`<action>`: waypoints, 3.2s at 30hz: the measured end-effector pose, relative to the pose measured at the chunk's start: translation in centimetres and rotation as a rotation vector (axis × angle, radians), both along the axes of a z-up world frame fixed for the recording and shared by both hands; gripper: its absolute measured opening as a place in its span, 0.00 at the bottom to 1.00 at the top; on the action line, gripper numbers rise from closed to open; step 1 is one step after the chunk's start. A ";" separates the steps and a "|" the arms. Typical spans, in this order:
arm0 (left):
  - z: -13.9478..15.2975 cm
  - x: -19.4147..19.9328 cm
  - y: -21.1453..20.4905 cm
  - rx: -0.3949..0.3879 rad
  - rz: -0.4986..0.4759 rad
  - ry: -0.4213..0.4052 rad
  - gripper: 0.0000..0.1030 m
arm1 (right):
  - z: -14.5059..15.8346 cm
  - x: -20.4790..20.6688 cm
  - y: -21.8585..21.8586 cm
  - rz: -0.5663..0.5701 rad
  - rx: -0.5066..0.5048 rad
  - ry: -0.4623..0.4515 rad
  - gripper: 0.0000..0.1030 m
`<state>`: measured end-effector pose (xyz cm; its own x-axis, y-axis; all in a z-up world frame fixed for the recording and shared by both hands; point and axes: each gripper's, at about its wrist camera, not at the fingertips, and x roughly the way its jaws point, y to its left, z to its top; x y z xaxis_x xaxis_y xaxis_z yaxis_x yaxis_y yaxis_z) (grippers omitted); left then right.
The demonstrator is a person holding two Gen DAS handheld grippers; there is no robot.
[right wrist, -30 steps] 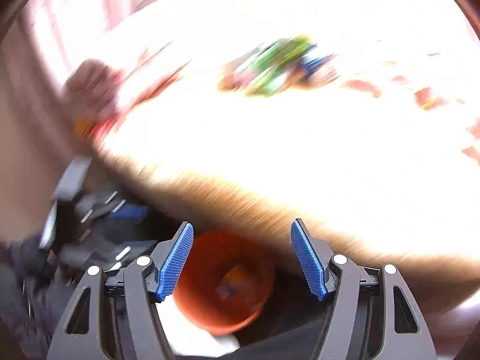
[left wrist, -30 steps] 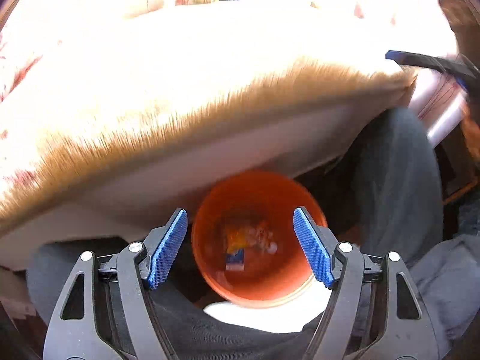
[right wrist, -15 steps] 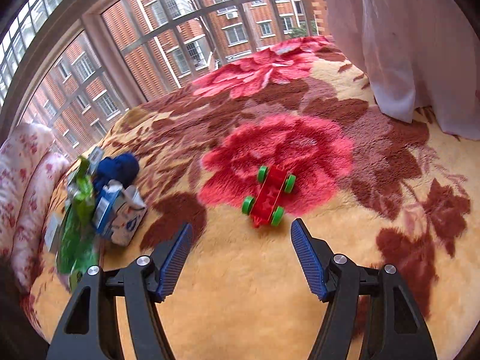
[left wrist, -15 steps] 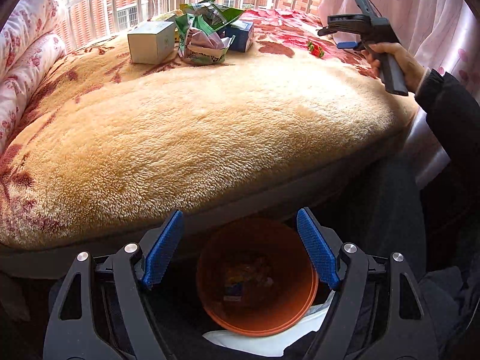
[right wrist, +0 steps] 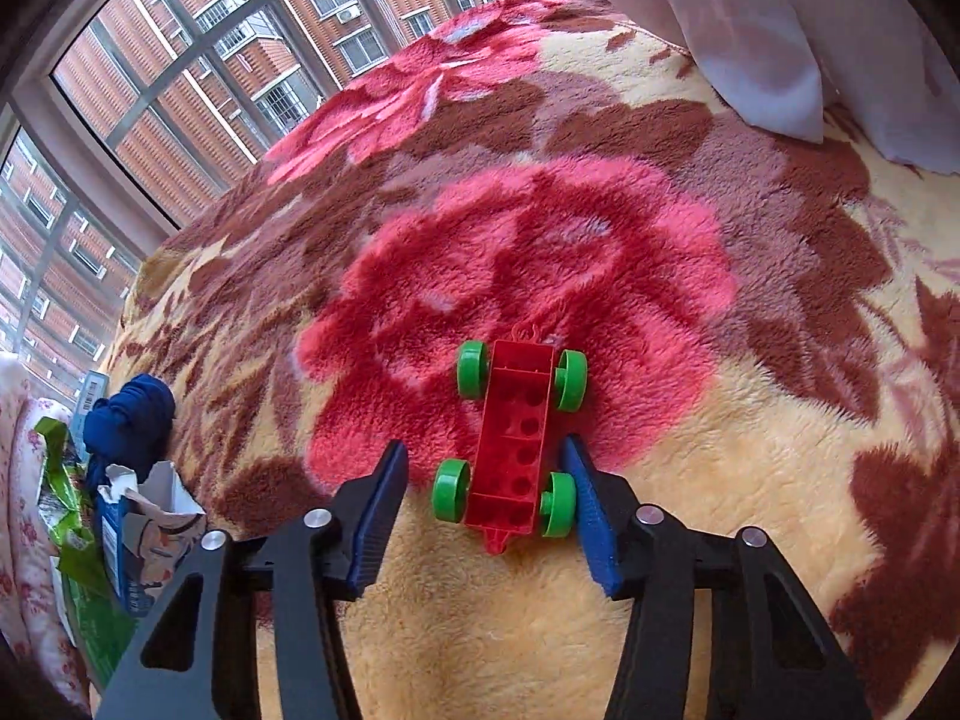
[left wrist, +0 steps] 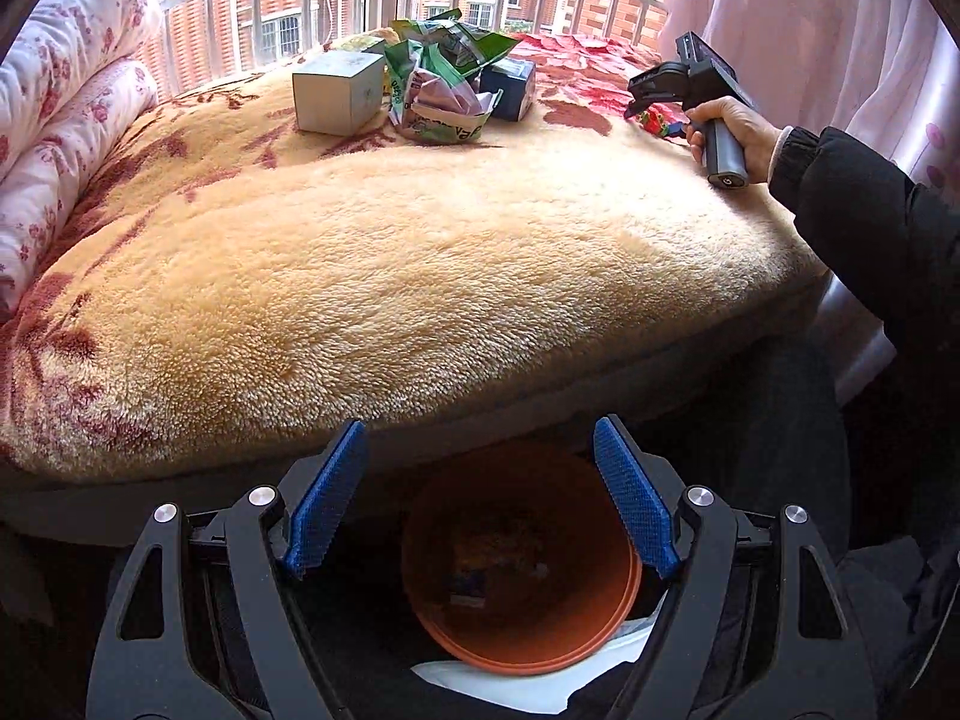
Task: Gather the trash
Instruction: 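Grasp the red toy car with the right gripper, then grasp the white cosmetic box with the left gripper while the right gripper holds the toy car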
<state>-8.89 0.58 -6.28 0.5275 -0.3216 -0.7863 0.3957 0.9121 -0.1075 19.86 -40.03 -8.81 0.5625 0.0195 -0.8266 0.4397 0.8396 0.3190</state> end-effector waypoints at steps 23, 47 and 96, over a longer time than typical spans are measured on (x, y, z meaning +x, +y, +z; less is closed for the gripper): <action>3.5 16.1 1.6 0.010 0.142 -0.072 0.74 | 5.5 -16.0 10.0 0.401 0.064 -0.293 0.38; 1.8 30.4 0.9 0.010 0.073 -0.033 0.64 | 6.1 -24.8 17.9 0.573 -0.013 -0.370 0.38; 6.1 12.6 0.6 0.031 0.223 -0.159 0.57 | 7.3 -26.0 19.2 0.590 -0.003 -0.397 0.38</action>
<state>3.75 1.20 -0.16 0.7005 -0.1610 -0.6952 0.1945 0.9804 -0.0311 -6.19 -20.84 -1.47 0.7173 0.4114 -0.5623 -0.2376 0.9031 0.3577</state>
